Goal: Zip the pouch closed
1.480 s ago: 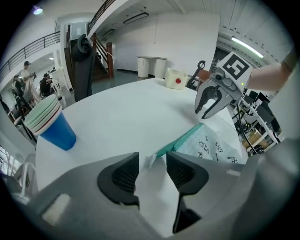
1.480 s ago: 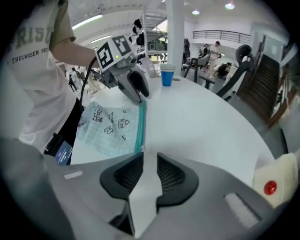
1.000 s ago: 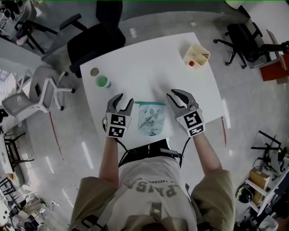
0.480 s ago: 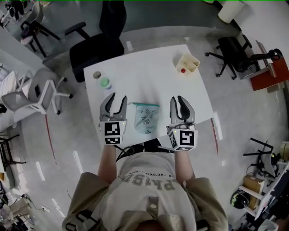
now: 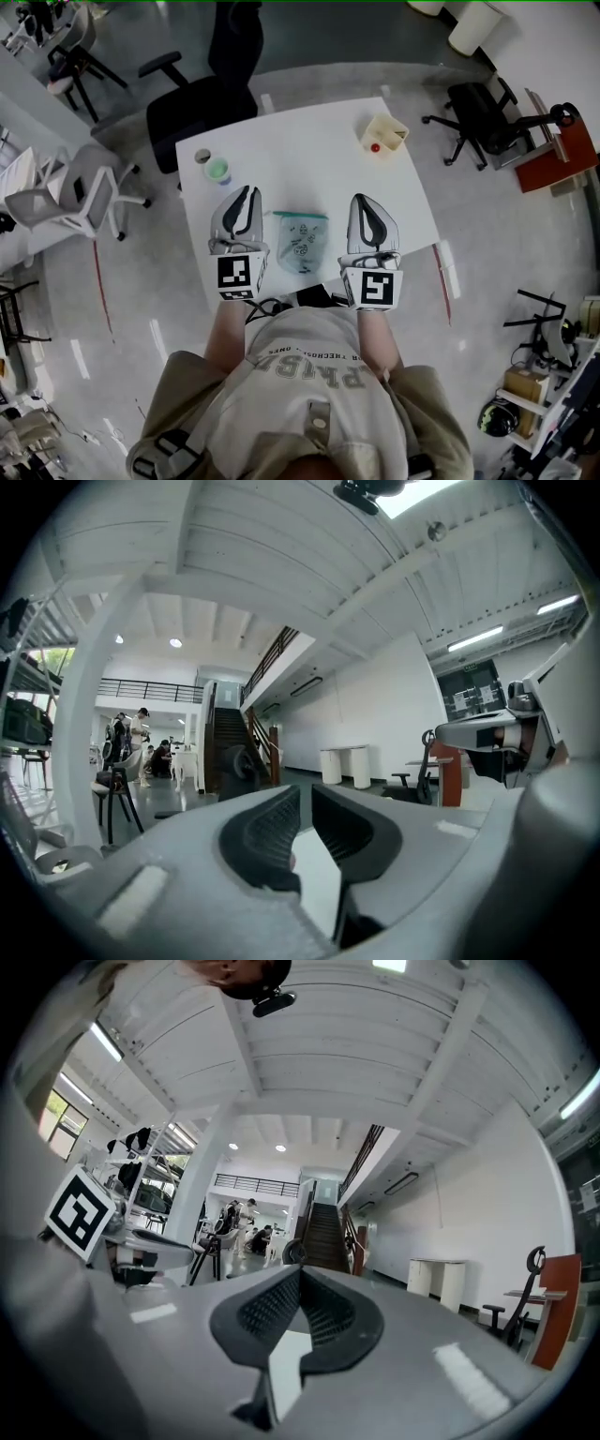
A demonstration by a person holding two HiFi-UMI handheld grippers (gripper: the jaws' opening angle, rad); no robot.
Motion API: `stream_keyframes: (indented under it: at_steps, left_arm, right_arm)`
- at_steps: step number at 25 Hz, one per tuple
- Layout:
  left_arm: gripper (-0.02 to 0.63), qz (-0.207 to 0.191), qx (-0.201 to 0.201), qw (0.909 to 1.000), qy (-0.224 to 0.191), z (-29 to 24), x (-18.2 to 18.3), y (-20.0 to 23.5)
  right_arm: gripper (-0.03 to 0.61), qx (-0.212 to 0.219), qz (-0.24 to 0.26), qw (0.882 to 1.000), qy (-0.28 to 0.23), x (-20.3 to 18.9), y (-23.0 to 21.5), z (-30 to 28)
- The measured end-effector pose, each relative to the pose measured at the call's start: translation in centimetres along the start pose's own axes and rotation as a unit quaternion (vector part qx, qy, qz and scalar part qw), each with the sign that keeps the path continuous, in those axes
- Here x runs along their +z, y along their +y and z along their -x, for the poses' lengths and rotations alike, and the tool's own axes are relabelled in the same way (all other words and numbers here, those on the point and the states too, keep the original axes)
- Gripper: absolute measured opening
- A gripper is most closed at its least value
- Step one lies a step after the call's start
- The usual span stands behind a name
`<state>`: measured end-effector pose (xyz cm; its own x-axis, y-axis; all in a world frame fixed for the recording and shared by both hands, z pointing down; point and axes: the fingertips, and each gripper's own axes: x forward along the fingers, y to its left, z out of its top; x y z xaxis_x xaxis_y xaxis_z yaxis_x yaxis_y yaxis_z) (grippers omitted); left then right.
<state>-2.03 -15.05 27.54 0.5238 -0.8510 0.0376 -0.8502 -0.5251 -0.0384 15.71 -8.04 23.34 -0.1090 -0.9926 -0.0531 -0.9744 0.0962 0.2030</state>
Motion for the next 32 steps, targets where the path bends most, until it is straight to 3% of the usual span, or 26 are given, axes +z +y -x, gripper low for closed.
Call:
stream_keyframes:
  at_steps: [3,12,32]
  left_arm:
    - [0.015,-0.005,0.011,0.9996,-0.026,0.5,1.2,0.2]
    - [0.014,-0.035,0.034,0.9959,-0.076,1.4,3.7,0.9]
    - [0.012,-0.057,0.012,0.9954,-0.076,0.6,4.0,0.1]
  right_arm:
    - [0.002,-0.002,0.004,1.0,0.003,0.1,-0.1,0.1]
    - [0.002,0.0,-0.001,1.0,-0.012,0.9,-0.2,-0.2]
    - [-0.002,-0.002,-0.008,1.0,0.0,-0.4,0.3,-1.3]
